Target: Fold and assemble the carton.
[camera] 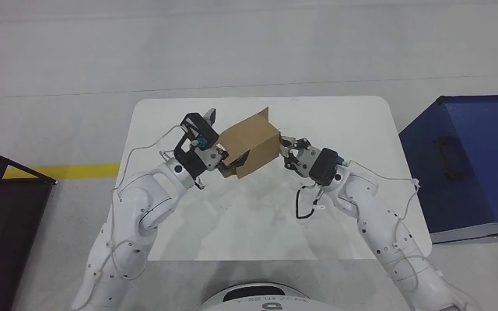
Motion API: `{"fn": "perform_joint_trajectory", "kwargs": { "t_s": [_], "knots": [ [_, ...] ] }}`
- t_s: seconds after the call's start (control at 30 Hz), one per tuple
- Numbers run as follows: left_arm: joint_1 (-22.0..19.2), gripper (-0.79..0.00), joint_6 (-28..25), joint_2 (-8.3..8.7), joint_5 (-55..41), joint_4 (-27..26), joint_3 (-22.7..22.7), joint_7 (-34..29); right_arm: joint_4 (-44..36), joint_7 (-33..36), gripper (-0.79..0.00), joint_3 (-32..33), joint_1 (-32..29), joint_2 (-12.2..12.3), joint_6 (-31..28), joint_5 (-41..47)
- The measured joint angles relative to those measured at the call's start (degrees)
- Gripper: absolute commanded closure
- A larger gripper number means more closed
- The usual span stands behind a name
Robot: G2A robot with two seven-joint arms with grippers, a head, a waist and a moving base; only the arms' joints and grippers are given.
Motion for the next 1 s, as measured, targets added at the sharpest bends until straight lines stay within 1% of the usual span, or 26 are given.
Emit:
{"fn": "perform_joint_trajectory", "kwargs": {
  "t_s": [0.23, 0.4, 0.53, 0.77, 1.0],
  "knots": [
    [2.3, -0.785, -1.5, 0.74, 0.0, -0.5, -4.8, 0.6, 0.4, -2.9, 0.000, 1.5, -1.3, 0.3, -1.3, 1.0],
    [3.7, -0.785, -3.4, 1.16, -1.2, -0.6, -7.5, 1.8, 0.8, -6.6, 0.000, 2.0, -1.5, 0.6, -5.3, 1.0],
    [4.3, -0.785, -4.1, 1.36, -1.4, -0.4, -8.4, 2.7, 1.1, -7.6, 0.000, 2.1, -1.4, 0.7, -6.2, 0.4],
    [5.2, -0.785, -4.4, 1.53, -2.1, -1.7, -9.0, 4.2, 1.7, -7.3, 0.000, 2.5, -1.6, 0.8, -5.8, 0.2],
    [5.5, -0.785, -2.8, 1.75, -2.3, -4.0, -11.3, 4.8, 2.7, -6.6, 0.000, 3.1, -2.1, 1.0, -5.4, 0.5]
  ]
}}
